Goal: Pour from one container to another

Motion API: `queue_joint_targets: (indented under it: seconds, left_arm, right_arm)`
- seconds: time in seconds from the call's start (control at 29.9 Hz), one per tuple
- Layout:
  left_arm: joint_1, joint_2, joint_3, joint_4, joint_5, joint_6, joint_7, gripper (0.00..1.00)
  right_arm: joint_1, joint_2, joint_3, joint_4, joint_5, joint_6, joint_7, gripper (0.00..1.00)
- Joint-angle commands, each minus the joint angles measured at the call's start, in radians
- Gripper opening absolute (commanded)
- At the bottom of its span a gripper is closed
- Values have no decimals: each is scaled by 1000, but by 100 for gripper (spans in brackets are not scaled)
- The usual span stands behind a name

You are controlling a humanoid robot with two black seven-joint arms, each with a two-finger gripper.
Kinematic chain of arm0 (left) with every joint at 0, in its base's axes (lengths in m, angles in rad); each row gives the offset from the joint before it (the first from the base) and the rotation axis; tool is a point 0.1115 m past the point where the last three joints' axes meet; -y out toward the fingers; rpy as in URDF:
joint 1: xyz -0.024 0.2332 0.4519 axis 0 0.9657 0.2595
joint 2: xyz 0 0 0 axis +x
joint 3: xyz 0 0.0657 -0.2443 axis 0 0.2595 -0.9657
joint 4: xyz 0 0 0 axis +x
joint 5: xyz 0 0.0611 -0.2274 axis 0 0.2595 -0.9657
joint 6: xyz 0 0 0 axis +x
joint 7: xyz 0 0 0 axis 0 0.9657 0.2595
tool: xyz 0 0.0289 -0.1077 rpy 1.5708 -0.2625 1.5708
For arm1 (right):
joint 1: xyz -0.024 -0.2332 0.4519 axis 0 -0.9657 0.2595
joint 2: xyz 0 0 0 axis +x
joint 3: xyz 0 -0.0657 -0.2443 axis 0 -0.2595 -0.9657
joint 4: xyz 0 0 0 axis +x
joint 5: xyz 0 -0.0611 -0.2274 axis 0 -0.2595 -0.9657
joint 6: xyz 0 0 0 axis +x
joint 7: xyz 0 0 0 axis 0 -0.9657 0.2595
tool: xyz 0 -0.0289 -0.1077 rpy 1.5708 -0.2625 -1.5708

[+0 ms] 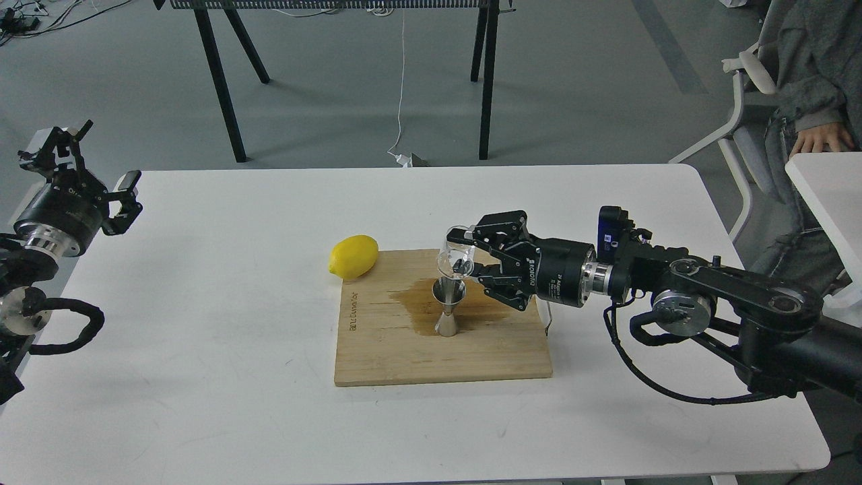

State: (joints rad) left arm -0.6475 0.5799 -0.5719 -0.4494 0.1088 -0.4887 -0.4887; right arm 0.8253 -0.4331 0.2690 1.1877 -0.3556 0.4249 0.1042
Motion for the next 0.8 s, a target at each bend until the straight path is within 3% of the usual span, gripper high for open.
queue_joint_targets:
  seconds: [0.0,0.77]
  left_arm:
    - [2,2,0,0,0,0,0,100]
    - [3,0,1,0,0,0,0,100]
  right_arm:
    - [20,0,-27,-2,-29,-17,0,43]
    - [90,27,-111,-16,-126,-55,-3,43]
